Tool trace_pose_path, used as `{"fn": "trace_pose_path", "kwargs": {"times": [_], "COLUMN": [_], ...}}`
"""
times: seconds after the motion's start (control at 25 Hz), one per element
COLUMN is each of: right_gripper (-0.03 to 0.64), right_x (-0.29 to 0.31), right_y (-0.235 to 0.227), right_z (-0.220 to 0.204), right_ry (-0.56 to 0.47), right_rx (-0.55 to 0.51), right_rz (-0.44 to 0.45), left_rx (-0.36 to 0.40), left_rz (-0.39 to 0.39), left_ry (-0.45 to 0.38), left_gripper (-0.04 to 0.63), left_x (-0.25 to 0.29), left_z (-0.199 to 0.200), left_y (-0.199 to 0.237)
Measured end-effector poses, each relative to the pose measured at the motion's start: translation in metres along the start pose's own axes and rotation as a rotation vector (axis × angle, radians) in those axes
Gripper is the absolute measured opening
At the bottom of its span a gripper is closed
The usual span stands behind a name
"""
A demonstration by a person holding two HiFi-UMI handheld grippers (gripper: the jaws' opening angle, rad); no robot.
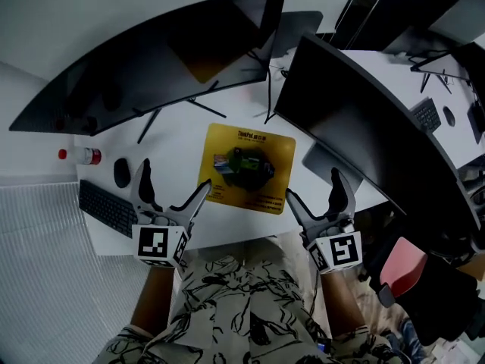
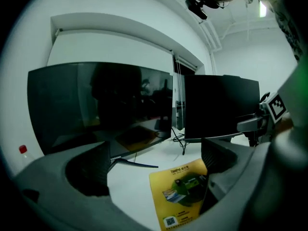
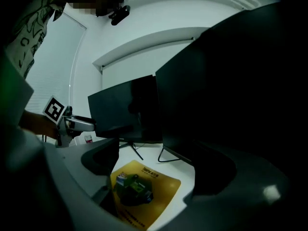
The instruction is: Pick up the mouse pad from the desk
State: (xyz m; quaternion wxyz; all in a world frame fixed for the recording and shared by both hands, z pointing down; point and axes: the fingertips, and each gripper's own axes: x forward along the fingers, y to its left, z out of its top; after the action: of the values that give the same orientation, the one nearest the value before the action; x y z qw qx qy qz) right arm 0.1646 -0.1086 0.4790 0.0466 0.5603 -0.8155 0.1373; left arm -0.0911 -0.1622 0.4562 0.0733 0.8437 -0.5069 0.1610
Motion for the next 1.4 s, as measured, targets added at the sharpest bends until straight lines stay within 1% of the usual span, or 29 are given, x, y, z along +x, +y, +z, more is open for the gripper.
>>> {"fn": "trace_pose_path", "kwargs": {"times": [0.16, 0.32, 0.44, 0.6, 0.92, 1.08, 1.16, 1.28, 1.4], "right_gripper": [0.466, 0.465, 0.465, 0.465, 0.463, 0.45, 0.449, 0.445, 0.436], "right_x": [0.024, 0.045, 0.057, 0.064, 0.077, 0.08, 0.079, 0.077, 0.077], "right_y": [-0.008, -0.013, -0.014, -0.013, -0.026, -0.031, -0.032, -0.033, -0.036], "right_z": [-0.042, -0.088, -0.113, -0.144, -0.194, -0.205, -0.211, -0.216, -0.22], "right_ry": [0.1, 0.184, 0.23, 0.303, 0.415, 0.457, 0.477, 0.497, 0.499], "right_rx": [0.026, 0.053, 0.061, 0.08, 0.104, 0.09, 0.084, 0.085, 0.092], "right_rz": [-0.033, -0.051, -0.061, -0.082, -0.142, -0.169, -0.182, -0.199, -0.213], "left_rx": [-0.022, -0.026, -0.036, -0.037, -0.028, -0.024, -0.019, -0.021, -0.024], "left_rz": [-0.049, -0.105, -0.155, -0.184, -0.203, -0.216, -0.211, -0.194, -0.176], "left_ry": [0.077, 0.148, 0.2, 0.28, 0.392, 0.438, 0.458, 0.465, 0.468], "left_gripper": [0.578, 0.578, 0.577, 0.575, 0.572, 0.563, 0.56, 0.52, 0.497], "left_x": [0.03, 0.057, 0.074, 0.084, 0.103, 0.111, 0.113, 0.114, 0.117], "left_z": [-0.038, -0.08, -0.11, -0.146, -0.2, -0.218, -0.226, -0.233, -0.237], "left_y": [0.002, 0.004, 0.003, 0.004, 0.002, -0.005, -0.006, -0.004, -0.003]}}
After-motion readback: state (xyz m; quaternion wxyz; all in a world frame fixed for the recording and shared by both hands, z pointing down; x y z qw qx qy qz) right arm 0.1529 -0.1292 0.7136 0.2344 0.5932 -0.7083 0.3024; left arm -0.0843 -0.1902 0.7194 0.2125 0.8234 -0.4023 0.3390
